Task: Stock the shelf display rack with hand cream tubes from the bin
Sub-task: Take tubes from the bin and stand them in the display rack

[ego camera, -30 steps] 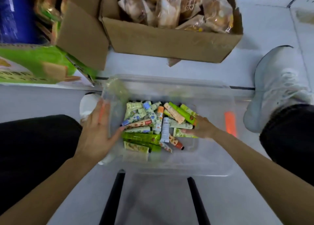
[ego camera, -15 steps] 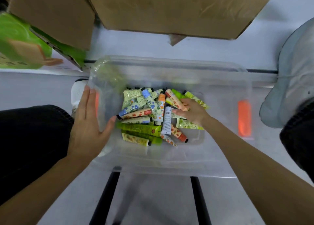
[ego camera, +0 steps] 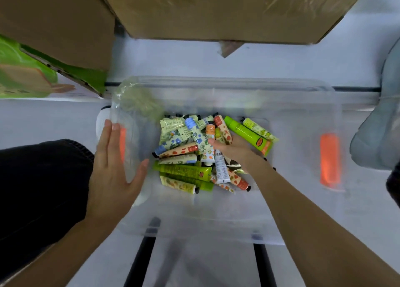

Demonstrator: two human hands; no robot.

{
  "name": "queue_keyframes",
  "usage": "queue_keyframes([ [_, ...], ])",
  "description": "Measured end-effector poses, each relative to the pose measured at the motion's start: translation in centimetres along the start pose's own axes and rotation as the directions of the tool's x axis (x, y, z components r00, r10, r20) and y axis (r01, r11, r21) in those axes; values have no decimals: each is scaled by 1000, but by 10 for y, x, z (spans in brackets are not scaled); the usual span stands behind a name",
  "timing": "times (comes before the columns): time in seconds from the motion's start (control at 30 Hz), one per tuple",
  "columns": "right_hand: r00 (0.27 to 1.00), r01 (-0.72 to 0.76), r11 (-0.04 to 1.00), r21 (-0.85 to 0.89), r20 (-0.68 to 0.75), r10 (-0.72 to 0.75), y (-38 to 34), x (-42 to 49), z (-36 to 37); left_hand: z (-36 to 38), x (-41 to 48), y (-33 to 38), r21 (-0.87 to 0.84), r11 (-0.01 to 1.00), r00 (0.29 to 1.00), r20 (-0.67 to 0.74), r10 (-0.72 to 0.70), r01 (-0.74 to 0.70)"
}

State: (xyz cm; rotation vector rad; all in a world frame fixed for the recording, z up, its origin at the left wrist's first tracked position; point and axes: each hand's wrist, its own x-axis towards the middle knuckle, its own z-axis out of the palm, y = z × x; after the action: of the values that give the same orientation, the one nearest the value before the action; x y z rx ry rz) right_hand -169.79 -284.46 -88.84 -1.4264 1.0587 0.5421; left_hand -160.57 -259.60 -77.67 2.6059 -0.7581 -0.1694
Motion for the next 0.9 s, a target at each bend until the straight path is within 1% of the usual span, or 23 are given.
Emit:
queue_keyframes([
  [0.1,999,-22,992,124,-35,27,1,4,5,0,2,-2,-14,999,999,-11,31,-31],
  [0.17,997,-82,980,184,6,82,3,6,10,1,2,-3,-19,999,999,-17,41,-41],
  [0.23,995,-92,970,223,47,83,2,5,20,2,1,-3,-30,999,999,-19,34,-35],
  [0.27,997,-75,965,249,30,70,4,6,26,2,0,-3,-38,999,999,-20,30,-30],
  [0.4,986,-20,968,250,-157,61,6,6,44,2,1,-2,-36,999,1000,-22,22,-23],
  [0.47,978,-16,963,270,-195,71,6,4,48,2,1,-2,-26,999,999,-24,29,-30],
  [0.57,973,-18,939,344,-209,95,3,3,58,2,0,-1,-26,999,999,-25,26,-27],
  [0.63,970,-40,932,361,-211,123,1,4,59,2,0,-1,-39,999,999,-20,25,-25],
  [0.77,980,-98,938,331,-133,149,-3,5,58,0,0,-1,-48,999,1000,-20,15,-16],
  [0.83,984,-75,922,379,-123,130,-6,4,64,0,1,0,-48,999,999,-24,23,-25],
  [0.9,985,-22,910,414,-146,90,-7,5,73,0,1,0,-34,999,999,-29,28,-29],
])
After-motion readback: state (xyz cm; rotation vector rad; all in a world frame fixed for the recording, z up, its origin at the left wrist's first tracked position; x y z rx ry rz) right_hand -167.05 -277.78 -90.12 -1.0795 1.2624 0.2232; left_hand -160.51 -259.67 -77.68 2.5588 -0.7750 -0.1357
